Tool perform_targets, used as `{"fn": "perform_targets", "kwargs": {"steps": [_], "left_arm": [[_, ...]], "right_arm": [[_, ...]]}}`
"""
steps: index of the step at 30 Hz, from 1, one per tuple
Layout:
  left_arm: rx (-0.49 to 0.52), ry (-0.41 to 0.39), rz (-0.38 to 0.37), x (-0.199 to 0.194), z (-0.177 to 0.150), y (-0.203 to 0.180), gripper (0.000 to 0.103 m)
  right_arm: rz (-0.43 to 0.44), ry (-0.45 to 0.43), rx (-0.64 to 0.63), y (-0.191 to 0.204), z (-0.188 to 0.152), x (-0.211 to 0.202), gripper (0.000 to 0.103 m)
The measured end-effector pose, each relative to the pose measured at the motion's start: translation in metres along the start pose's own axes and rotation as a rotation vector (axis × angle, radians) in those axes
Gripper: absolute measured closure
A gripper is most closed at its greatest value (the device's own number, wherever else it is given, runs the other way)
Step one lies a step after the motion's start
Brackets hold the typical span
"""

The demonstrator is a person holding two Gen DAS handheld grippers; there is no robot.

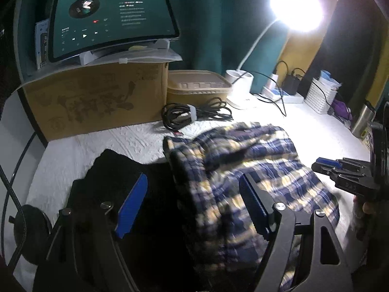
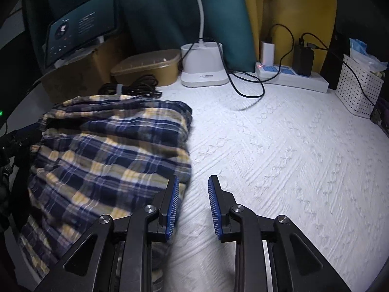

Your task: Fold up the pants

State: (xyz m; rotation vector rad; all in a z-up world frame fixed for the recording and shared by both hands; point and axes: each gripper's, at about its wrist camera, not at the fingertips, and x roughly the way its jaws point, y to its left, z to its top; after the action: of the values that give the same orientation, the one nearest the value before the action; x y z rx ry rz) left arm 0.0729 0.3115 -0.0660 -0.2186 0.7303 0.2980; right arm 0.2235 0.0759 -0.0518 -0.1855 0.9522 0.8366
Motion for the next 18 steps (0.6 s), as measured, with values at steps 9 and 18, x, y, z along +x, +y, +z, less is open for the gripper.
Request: {"fn": "perform_targets", "kwargs": {"steps": [9,18], "left_arm": [[0.024,0.064,0.001,0.005,-0.025,-0.012,0.025],[0.025,0.125,0.019,0.019,-0.042,-0.007,0.025]], "right_arm": [[0.033,0.024,-0.030,0.020,-0.017,-0.003,0.077],[0.025,0.056,-0.050,0.024,-0.025,0.003,0.077]]}}
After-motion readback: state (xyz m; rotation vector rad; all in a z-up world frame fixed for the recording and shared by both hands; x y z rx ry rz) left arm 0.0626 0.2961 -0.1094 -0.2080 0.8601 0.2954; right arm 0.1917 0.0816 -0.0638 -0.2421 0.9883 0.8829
